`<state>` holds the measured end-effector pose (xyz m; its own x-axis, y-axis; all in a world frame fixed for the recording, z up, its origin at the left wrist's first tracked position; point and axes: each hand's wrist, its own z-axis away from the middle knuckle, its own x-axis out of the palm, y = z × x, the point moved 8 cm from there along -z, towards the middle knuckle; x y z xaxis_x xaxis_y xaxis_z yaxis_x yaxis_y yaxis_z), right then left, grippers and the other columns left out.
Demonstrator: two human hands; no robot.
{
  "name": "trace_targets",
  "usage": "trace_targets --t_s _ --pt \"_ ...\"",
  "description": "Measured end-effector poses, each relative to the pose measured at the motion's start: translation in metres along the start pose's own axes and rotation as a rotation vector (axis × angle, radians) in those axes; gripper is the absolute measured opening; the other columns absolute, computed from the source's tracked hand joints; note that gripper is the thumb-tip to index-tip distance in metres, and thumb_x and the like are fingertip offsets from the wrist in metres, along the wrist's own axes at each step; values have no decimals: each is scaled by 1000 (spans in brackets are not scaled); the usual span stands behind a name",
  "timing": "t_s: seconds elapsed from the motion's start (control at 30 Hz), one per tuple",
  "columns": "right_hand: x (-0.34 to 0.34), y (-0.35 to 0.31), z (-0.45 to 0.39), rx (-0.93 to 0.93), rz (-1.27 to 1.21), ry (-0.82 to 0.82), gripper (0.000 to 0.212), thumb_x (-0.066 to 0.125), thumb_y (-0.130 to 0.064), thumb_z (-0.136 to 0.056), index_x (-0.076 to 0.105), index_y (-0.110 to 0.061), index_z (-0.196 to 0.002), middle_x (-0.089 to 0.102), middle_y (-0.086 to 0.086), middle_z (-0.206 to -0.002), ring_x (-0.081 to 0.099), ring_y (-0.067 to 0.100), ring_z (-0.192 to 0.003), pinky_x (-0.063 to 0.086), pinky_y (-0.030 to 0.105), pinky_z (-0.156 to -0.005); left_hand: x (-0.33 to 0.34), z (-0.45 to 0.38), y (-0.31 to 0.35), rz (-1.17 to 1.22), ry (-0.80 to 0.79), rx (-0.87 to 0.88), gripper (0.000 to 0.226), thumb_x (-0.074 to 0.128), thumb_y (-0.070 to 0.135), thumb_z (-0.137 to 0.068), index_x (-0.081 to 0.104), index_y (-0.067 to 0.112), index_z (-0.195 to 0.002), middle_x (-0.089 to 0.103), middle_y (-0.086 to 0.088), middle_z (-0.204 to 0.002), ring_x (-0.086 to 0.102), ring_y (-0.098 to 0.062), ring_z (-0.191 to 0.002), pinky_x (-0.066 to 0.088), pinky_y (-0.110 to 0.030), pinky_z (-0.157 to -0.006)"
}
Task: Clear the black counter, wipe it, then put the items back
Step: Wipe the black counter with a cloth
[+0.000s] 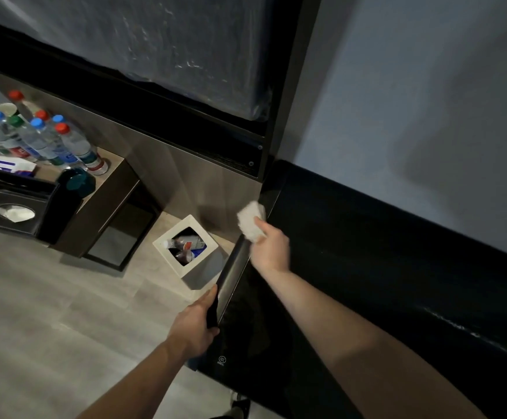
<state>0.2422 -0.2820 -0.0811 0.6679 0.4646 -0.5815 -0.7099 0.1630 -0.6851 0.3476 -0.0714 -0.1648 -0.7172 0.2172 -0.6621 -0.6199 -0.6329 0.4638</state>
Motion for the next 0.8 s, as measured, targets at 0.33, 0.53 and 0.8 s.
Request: trace_targets --t_s 0.33,0.53,0.8 --pt "27 62 26 108 107 67 71 62 3 -90 50 -27 -153 45 -8 -160 52 17 -140 39 26 -117 2 -2 -2 4 -1 -18 106 78 21 -83 11 46 -161 45 11 -158 48 -19 -141 37 -26 -116" --pt "79 -23 18 39 -98 -45 65 66 -1 -94 53 -31 -150 56 11 -148 58 32 -132 46 37 -113 3 -4 -1 -19 -16 25 110 79 20 -81 9 48 -161 45 14 -157 49 -16 -140 40 -28 -114" --pt "13 -25 2 -141 50 -58 69 63 6 -91 54 -30 -150 57 1 -150 60 24 -131 42 25 -112 2 3 2 40 -27 25 107 77 19 -85 6 44 -162 50 7 -154 49 -19 -140 38 -31 -117"
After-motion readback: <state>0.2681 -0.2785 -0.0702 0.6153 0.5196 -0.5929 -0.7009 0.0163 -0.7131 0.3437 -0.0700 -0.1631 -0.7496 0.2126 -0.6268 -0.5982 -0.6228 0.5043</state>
